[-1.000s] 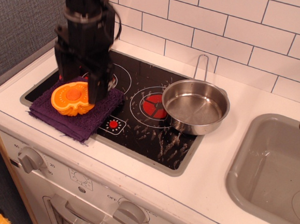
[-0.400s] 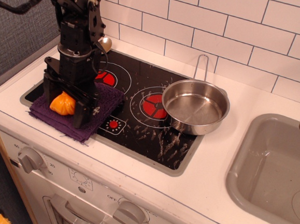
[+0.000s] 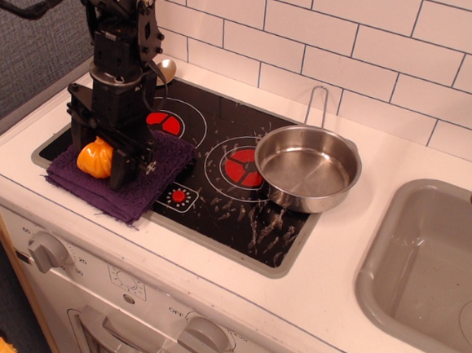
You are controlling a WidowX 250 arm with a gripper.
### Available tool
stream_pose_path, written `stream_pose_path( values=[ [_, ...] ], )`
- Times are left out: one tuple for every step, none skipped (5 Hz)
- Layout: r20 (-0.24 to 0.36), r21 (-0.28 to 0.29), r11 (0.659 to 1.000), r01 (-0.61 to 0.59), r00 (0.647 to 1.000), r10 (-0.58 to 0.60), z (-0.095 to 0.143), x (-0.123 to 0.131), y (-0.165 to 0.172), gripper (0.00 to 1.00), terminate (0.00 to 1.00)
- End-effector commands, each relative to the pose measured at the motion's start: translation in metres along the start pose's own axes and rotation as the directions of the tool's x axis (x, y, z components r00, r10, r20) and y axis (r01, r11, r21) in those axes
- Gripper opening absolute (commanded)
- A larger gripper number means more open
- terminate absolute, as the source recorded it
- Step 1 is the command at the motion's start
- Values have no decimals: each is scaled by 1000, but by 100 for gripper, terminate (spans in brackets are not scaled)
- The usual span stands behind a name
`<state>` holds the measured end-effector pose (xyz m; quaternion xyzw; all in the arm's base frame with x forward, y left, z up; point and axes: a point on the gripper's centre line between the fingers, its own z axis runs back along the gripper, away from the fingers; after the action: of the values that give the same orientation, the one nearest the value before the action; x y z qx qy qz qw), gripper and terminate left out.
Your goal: Put the orange in the pot.
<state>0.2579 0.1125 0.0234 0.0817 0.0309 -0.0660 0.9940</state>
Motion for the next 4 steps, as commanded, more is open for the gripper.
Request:
stream_pose_path(
  values=[
    [141,-6,999,-32,989,32,70,5,-14,0,0],
    [234,-66,996,60,971,-43,104,34,-52,0,0],
    [252,-79,982,169,957,-145,113,58,-101,0,0],
    [238,-72,971,228,949,-206,104,76,-135,0,0]
  ],
)
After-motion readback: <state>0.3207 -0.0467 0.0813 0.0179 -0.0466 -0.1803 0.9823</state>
